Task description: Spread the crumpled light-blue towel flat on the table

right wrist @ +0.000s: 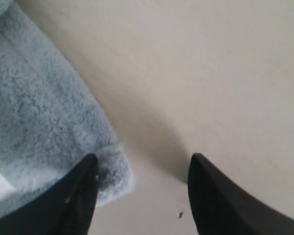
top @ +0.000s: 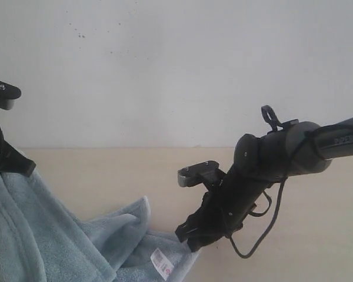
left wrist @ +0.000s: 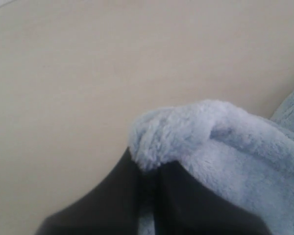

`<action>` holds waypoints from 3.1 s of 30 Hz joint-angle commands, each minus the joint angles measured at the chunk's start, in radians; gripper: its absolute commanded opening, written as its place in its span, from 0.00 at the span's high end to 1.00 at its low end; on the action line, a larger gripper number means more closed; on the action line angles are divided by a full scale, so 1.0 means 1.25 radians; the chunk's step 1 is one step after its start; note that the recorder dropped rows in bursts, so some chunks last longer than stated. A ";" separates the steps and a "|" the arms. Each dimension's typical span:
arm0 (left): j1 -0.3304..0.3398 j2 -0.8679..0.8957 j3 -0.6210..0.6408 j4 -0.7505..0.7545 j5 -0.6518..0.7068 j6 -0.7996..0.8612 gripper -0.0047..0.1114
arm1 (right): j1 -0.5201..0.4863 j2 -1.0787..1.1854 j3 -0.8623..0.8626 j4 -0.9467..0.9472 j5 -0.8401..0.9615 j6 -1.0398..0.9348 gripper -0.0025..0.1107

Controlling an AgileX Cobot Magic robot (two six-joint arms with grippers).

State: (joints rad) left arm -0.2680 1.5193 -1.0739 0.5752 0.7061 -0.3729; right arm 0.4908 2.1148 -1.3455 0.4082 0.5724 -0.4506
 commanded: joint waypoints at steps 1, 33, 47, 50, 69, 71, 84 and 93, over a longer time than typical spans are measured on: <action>0.002 0.003 0.002 -0.015 -0.027 0.000 0.93 | -0.002 0.006 -0.004 0.027 -0.031 0.004 0.50; 0.002 -0.138 0.002 -0.170 0.080 0.144 0.93 | 0.134 -0.440 -0.002 -0.708 0.484 0.259 0.98; 0.002 -0.149 0.113 -0.301 0.186 0.371 0.46 | 0.134 -0.421 0.328 -0.624 0.365 0.280 0.98; 0.002 -0.150 0.138 -0.308 0.130 0.341 0.31 | 0.134 -0.421 0.342 -0.624 0.349 0.306 0.98; 0.002 -0.243 0.141 -0.328 -0.035 0.629 0.64 | 0.134 -0.325 0.342 -0.636 0.204 0.402 0.98; 0.002 -0.243 0.141 -0.499 0.017 0.776 0.72 | 0.134 -0.295 0.342 -0.636 0.207 0.402 0.98; 0.000 -0.278 0.141 -0.624 0.156 0.820 0.30 | 0.134 -0.242 0.342 -0.636 0.230 0.404 0.98; -0.075 -0.409 0.141 -0.895 0.098 0.872 0.31 | 0.134 -0.242 0.342 -0.616 0.172 0.442 0.98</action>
State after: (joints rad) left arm -0.3297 1.0337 -0.8992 -0.4071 0.8269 0.6736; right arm 0.6636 1.8131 -0.9193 -0.3735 0.8319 0.0735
